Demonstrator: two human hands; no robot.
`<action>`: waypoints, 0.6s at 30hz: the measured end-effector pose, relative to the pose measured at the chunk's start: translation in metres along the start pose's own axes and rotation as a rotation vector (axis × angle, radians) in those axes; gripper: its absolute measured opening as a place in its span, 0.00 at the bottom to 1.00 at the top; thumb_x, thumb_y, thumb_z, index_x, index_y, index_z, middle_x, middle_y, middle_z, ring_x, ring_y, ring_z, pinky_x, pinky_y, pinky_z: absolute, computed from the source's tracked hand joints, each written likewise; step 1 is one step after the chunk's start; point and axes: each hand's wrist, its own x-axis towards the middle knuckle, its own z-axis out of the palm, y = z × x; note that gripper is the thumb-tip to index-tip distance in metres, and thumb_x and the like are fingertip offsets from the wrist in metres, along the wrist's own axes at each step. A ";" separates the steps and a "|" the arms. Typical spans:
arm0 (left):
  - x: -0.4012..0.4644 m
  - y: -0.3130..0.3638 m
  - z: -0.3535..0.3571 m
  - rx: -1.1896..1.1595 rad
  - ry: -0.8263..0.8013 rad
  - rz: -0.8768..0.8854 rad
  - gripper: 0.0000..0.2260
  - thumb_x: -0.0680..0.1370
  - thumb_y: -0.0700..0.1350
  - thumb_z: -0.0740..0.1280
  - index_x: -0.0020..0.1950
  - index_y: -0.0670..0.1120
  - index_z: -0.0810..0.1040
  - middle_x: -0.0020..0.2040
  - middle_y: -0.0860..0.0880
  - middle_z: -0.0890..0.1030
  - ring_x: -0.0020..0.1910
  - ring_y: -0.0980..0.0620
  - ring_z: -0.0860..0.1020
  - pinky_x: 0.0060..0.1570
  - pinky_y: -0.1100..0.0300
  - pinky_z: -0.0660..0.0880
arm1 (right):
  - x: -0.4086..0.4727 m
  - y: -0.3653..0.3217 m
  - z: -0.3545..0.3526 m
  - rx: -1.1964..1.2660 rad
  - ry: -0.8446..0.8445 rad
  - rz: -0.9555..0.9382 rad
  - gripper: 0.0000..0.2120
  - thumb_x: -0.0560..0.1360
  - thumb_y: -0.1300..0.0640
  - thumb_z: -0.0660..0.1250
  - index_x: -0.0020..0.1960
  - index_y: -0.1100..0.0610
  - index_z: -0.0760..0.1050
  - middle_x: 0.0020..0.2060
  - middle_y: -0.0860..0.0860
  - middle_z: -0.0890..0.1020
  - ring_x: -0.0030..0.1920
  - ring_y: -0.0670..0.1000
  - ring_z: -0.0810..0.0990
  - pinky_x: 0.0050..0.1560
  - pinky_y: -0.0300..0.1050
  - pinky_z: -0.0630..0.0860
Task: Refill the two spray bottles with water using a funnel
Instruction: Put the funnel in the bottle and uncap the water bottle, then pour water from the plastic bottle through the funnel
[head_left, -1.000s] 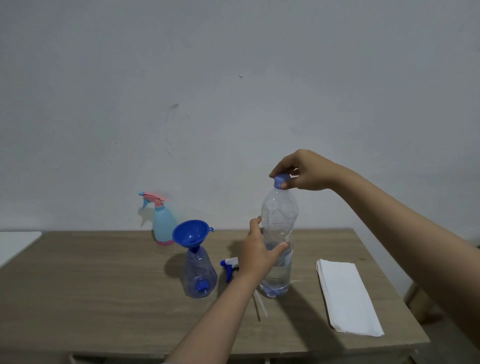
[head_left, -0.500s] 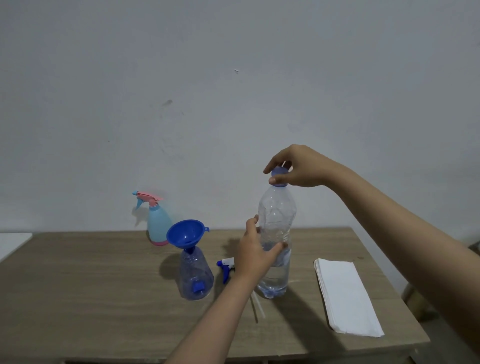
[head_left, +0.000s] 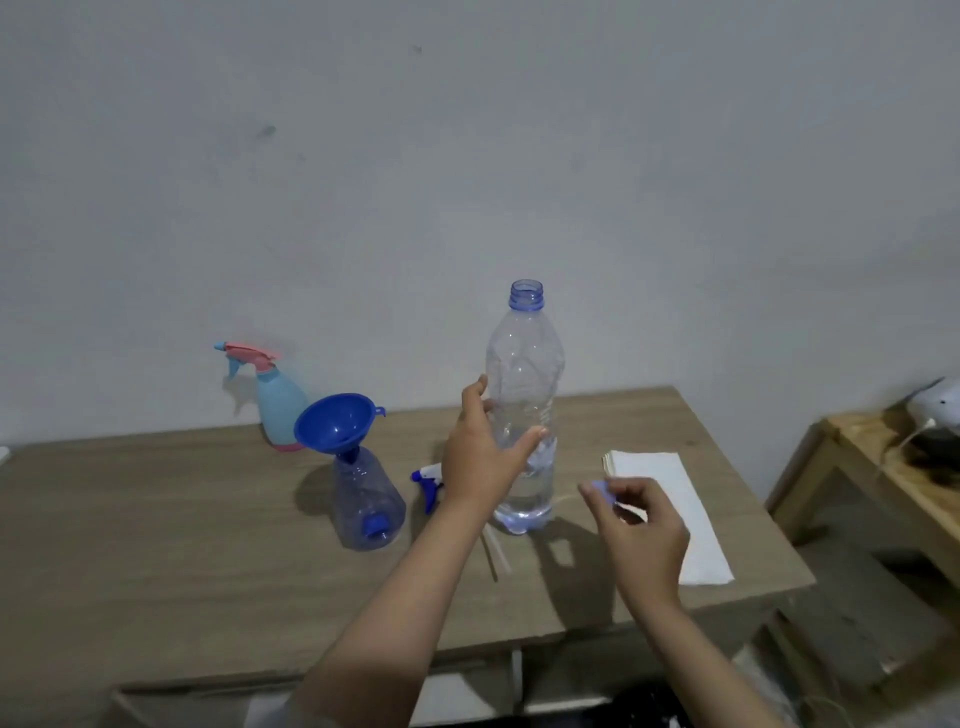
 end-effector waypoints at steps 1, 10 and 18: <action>0.000 -0.001 0.001 0.003 0.000 0.004 0.38 0.67 0.55 0.76 0.70 0.52 0.61 0.59 0.50 0.77 0.56 0.52 0.77 0.51 0.61 0.73 | -0.015 0.019 -0.001 -0.071 -0.043 0.028 0.09 0.67 0.58 0.78 0.39 0.52 0.78 0.37 0.45 0.82 0.41 0.46 0.81 0.42 0.43 0.79; -0.003 0.000 0.001 0.004 -0.007 -0.014 0.39 0.66 0.56 0.76 0.71 0.53 0.59 0.60 0.52 0.77 0.55 0.53 0.77 0.52 0.59 0.74 | -0.052 0.093 -0.001 -0.376 -0.328 -0.150 0.10 0.66 0.56 0.78 0.44 0.53 0.78 0.37 0.44 0.80 0.39 0.48 0.79 0.39 0.41 0.77; -0.005 0.004 -0.002 0.006 -0.042 -0.027 0.41 0.66 0.57 0.76 0.72 0.52 0.58 0.63 0.50 0.76 0.59 0.51 0.76 0.53 0.58 0.74 | -0.042 0.076 0.001 -0.276 -0.276 -0.109 0.20 0.69 0.57 0.76 0.58 0.60 0.76 0.49 0.46 0.80 0.51 0.43 0.79 0.50 0.23 0.70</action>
